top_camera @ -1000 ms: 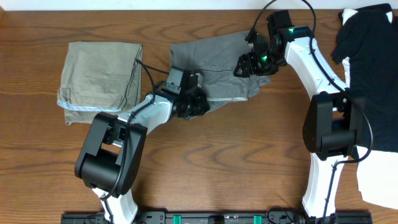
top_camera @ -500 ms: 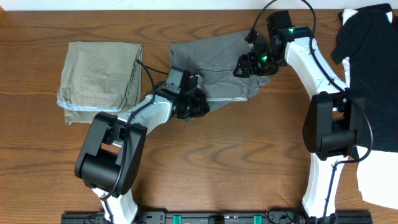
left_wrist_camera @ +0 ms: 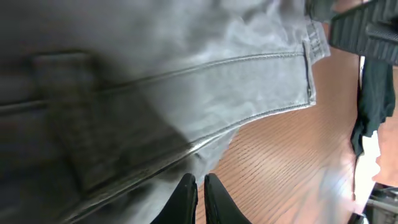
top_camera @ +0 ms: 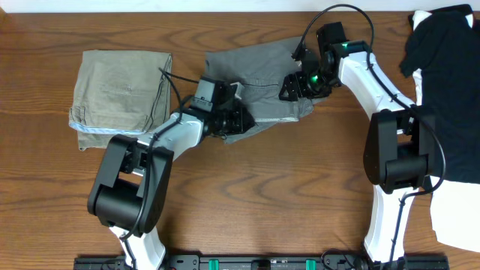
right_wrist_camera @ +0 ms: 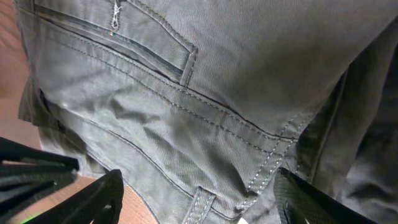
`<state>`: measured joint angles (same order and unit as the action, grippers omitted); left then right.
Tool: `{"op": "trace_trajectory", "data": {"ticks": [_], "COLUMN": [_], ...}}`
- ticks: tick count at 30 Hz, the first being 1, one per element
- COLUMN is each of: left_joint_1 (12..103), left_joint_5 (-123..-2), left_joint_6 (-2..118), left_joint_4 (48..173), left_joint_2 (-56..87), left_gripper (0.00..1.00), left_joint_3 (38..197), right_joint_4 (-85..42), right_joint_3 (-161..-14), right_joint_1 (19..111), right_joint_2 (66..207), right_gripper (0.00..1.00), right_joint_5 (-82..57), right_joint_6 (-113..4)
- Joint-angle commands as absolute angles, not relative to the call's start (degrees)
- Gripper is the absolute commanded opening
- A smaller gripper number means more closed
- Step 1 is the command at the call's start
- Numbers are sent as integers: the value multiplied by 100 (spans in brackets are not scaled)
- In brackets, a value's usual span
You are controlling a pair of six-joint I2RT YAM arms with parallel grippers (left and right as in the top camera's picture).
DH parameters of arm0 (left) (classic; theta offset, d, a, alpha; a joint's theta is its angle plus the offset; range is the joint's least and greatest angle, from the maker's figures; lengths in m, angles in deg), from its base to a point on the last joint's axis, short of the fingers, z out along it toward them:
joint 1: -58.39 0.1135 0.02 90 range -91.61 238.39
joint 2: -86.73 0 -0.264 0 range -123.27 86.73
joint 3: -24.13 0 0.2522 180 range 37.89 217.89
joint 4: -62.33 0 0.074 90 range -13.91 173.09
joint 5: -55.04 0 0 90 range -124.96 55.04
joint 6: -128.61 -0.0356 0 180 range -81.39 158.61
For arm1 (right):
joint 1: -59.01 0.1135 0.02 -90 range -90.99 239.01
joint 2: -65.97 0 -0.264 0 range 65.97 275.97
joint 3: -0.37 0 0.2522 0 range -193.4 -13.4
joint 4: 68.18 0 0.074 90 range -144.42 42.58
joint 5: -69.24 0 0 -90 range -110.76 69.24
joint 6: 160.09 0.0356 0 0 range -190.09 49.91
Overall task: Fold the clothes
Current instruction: 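Hold both edges and pull the shorts taut to straighten the folded stack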
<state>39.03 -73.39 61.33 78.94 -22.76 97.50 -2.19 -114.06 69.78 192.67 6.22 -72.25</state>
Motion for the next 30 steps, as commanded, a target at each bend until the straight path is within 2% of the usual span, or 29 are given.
{"op": "trace_trajectory", "data": {"ticks": [1, 6, 16, 23, 30], "left_joint_1": [4045, 4030, 4032, 4032, 4032], "left_joint_5": [-7361, -6856, -6828, -6828, -6828], "left_joint_6": [6109, 5985, 5965, 5965, 5965], "left_joint_4": [8034, 8395, 8283, 8283, 8285], "left_joint_2": [-2182, -2219, -2510, -2532, -2532], "left_gripper": [9, 9, 8, 9, 9], "left_joint_3": [9761, 9748, 9722, 9722, 9722], "right_joint_4": [-243, -260, -249, -385, -1207], "right_joint_3": [-11371, -11371, -11360, -11043, -10448], "right_joint_1": [7034, 7034, 7034, 7034, 7034], "right_joint_2": [19264, 19264, 19264, 19264, 19264], "right_gripper": [76, 76, 76, 72, 72], "right_joint_5": [649, 646, 646, 642, 646], "right_joint_6": [-7271, -7260, -7220, -6630, -5907]}}
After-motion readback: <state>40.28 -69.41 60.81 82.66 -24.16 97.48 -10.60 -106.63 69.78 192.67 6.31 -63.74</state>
